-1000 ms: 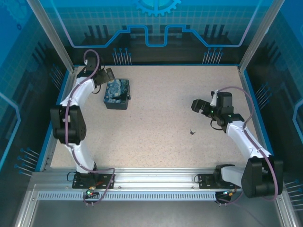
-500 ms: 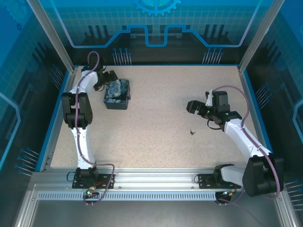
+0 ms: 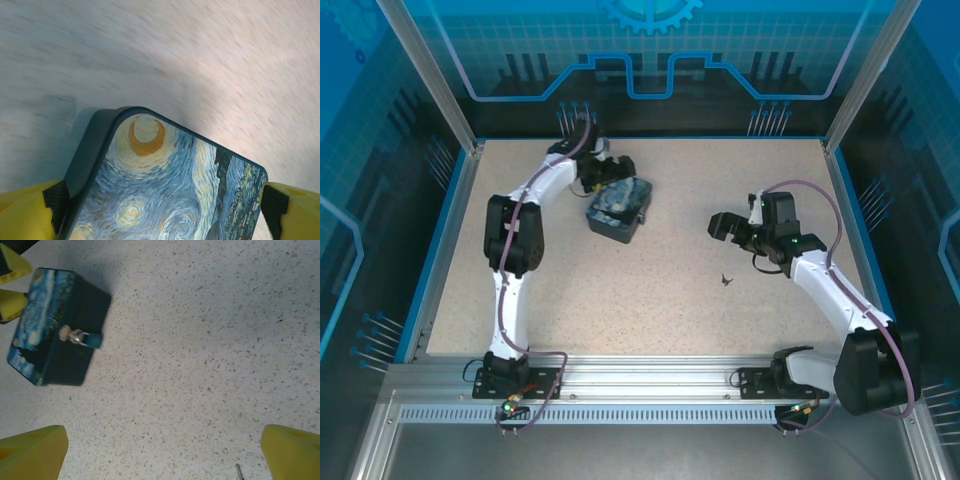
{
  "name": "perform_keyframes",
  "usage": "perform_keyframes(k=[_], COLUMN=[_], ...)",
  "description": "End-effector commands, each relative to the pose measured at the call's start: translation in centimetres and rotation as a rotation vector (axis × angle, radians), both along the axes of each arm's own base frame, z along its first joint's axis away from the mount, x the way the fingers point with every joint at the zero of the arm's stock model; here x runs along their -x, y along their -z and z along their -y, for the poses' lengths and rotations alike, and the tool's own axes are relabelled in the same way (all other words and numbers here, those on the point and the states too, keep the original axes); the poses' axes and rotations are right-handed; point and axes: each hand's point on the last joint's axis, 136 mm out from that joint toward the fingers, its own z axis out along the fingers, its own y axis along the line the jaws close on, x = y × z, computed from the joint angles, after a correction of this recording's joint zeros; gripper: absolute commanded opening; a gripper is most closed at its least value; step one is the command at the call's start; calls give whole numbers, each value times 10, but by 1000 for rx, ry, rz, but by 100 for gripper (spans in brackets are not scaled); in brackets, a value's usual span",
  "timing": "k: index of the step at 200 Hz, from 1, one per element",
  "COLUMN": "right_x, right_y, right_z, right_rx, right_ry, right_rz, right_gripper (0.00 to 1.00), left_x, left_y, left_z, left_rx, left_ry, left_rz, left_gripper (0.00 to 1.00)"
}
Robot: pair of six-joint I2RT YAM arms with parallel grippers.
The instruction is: Unlock the padlock with the key
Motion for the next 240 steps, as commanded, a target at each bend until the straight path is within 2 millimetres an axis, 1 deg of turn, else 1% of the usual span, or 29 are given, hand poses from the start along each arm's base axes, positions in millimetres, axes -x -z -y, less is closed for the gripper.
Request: perform_keyframes(k=[1,7,18,30,36,37,41,59,67,81,101,114,129,139,156,160,161,175,192,220,240], right_x=[3,1,-5,-13,-15,-18,-23,-42,-52,-72,-101,-116,-129,-134,-134,-132,-132,-125,-113,-85,-60], right_y=[5,4,4,3,7,3,-2,0,-1,0,4,10,17,18,28,32,32,39,40,39,40], right_z=[-7,-8,-9,-10,-10,-10,-12,-15,-19,-25,-34,-42,-51,-58,-69,-72,-73,-81,-92,-115,-126], right_rx=[-12,-14,-16,-17,-12,-15,-14,-12,-20,-26,-39,-55,-86,-119,-153,-156,-158,-179,-213,-244,-250], right_ry=[5,9,15,18,23,23,22,24,14,6,-12,-28,-41,-56,-71,-73,-74,-84,-103,-167,-196], right_rz=[-24,-24,-28,-34,-50,-39,-32,-56,-59,-74,-95,-122,-151,-157,-191,-200,-202,-217,-216,-221,-236], right_gripper=[100,100,100,100,100,100,100,100,100,100,100,100,100,100,100,100,100,100,100,100,100], left_x=[26,30,35,36,36,37,36,41,48,63,91,109,129,141,155,157,158,165,170,171,168], left_y=[-26,-29,-37,-51,-58,-60,-67,-95,-105,-116,-118,-112,-104,-98,-88,-88,-85,-76,-67,-51,-38], left_z=[60,69,81,83,80,80,77,59,54,45,33,26,22,20,18,19,18,15,15,17,20], left_rx=[101,103,105,118,125,127,132,140,151,179,214,217,214,212,225,231,227,227,230,232,219], left_ry=[161,178,187,160,131,126,104,8,-21,-70,-138,-176,-200,-212,-227,-228,-230,-249,-254,-263,-265], left_rz=[25,32,56,90,107,111,131,210,223,228,214,189,167,154,137,139,133,119,103,75,53], left_gripper=[99,99,99,99,99,99,99,99,99,99,99,99,99,99,99,99,99,99,99,99,99])
